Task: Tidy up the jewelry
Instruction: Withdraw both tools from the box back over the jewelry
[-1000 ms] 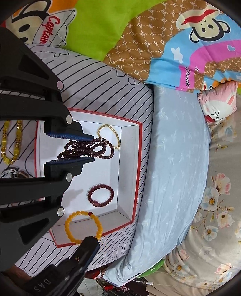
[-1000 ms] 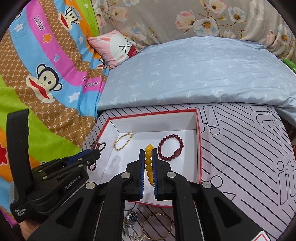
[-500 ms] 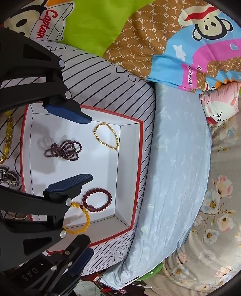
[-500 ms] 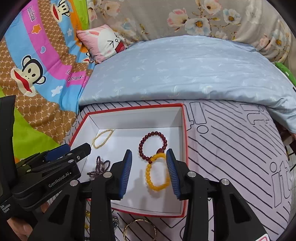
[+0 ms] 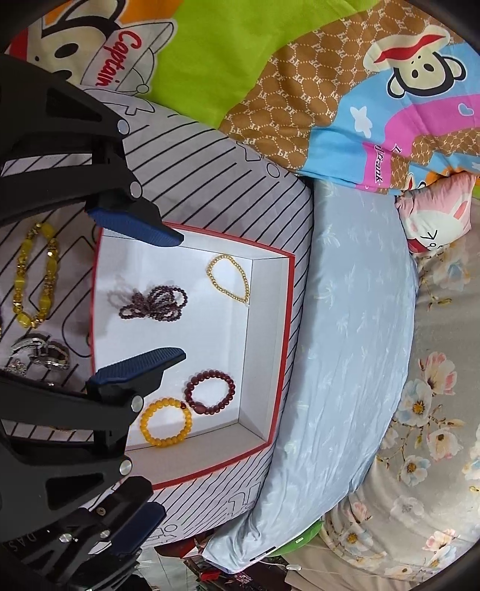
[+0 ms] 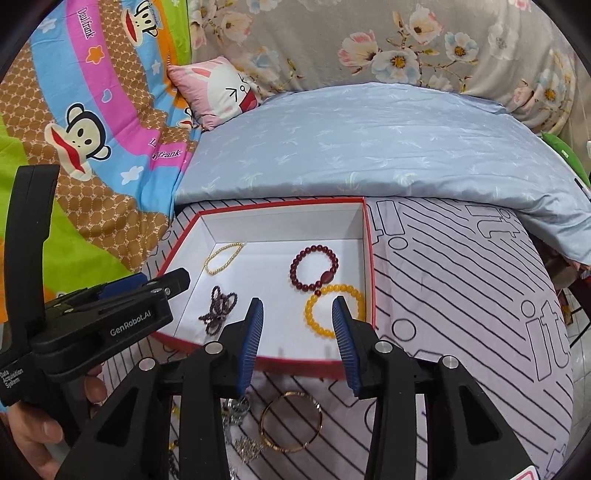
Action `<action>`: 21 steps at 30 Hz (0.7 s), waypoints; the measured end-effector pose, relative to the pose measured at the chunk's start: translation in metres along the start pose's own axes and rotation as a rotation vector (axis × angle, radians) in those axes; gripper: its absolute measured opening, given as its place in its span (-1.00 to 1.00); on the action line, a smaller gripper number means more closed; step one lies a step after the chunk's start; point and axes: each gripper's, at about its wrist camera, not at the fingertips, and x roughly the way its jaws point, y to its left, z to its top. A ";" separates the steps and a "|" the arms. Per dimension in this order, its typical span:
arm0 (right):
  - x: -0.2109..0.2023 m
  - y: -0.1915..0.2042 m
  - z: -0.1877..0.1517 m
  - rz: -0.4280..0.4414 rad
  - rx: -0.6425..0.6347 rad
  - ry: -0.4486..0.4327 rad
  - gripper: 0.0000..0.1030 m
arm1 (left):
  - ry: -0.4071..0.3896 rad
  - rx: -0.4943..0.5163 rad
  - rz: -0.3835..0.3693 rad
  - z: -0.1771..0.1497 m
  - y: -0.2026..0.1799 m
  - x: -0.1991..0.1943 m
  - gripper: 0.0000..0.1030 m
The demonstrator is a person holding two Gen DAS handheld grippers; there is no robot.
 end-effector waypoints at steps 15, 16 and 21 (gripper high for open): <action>-0.031 -0.010 -0.052 -0.023 0.020 0.036 -0.25 | 0.006 -0.008 0.009 -0.047 0.016 -0.039 0.05; -0.033 -0.011 -0.056 -0.025 0.023 0.039 -0.25 | 0.008 -0.009 0.013 -0.051 0.018 -0.041 0.05; -0.041 -0.013 -0.077 -0.027 0.031 0.058 -0.25 | 0.024 -0.019 0.015 -0.074 0.026 -0.052 0.05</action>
